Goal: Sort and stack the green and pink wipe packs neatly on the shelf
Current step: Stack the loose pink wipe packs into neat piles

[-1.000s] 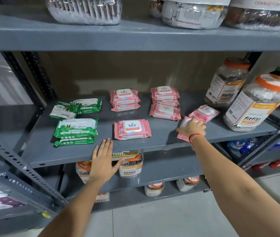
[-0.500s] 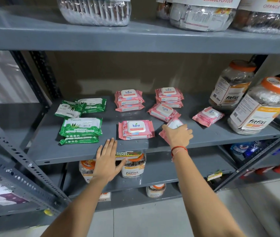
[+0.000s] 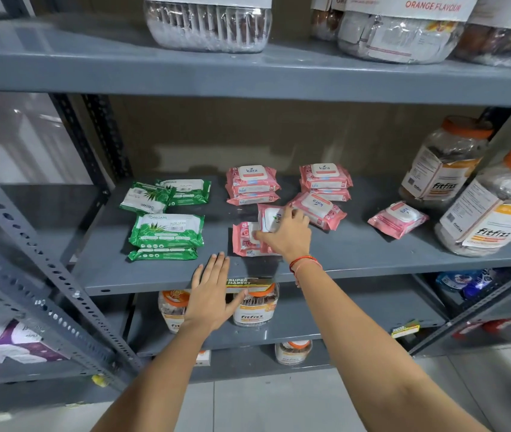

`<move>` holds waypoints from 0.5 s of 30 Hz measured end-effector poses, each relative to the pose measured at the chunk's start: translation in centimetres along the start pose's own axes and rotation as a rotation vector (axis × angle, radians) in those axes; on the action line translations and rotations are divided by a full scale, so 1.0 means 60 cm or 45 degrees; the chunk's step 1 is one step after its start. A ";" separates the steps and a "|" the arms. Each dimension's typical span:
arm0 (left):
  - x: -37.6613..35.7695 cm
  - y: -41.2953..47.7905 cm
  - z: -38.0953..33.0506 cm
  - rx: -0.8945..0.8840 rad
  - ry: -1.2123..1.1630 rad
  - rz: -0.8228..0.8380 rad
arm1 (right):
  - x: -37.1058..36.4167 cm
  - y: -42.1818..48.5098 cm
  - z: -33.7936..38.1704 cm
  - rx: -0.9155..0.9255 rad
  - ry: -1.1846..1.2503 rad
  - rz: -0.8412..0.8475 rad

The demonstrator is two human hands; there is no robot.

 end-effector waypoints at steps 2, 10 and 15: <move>0.000 -0.001 0.000 -0.002 -0.004 -0.003 | -0.010 0.008 -0.006 0.020 0.020 0.120; 0.000 -0.003 0.000 -0.010 -0.001 -0.010 | 0.070 0.065 -0.078 -0.168 0.649 0.157; 0.001 -0.002 -0.001 -0.014 -0.008 -0.024 | 0.053 0.068 -0.042 0.013 0.319 0.367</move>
Point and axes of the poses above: each hand's wrist, its own y-axis towards the middle knuckle, its own x-axis out of the back of the hand, z = x × y, the point moved 10 cm from there along y, towards the middle knuckle, and after that the axes turned 8 degrees about -x, right-handed, at the moved point
